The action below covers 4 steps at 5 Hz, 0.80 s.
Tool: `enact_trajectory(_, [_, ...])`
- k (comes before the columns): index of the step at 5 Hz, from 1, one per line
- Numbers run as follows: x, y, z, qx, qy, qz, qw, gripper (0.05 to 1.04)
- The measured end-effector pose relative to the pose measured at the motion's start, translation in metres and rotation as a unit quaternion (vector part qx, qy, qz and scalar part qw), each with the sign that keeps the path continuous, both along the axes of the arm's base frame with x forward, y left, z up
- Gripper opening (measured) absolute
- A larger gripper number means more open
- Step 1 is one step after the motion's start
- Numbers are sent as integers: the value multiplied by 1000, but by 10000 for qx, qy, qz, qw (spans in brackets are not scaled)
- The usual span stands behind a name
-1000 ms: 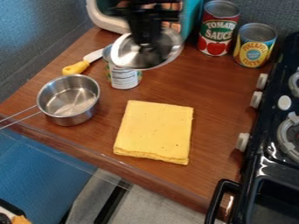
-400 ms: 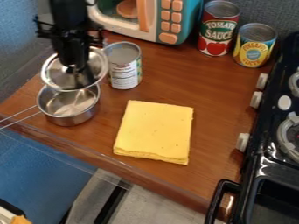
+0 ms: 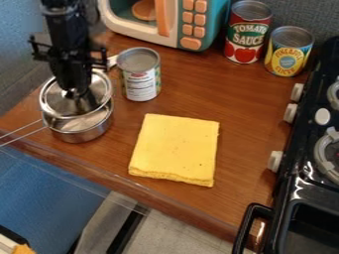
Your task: Put the pot lid on the table over the pot on the bottom left of the table
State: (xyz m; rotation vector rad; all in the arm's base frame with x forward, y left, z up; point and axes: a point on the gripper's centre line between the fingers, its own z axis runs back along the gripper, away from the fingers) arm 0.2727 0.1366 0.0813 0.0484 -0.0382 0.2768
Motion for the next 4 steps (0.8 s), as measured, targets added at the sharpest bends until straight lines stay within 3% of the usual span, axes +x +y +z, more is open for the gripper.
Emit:
enact_trajectory(1, [-3, 1, -19, -85, 311, 89, 9994, 280])
enact_trajectory(4, [-1, 4, -24, -62, 354, 95, 9993, 280])
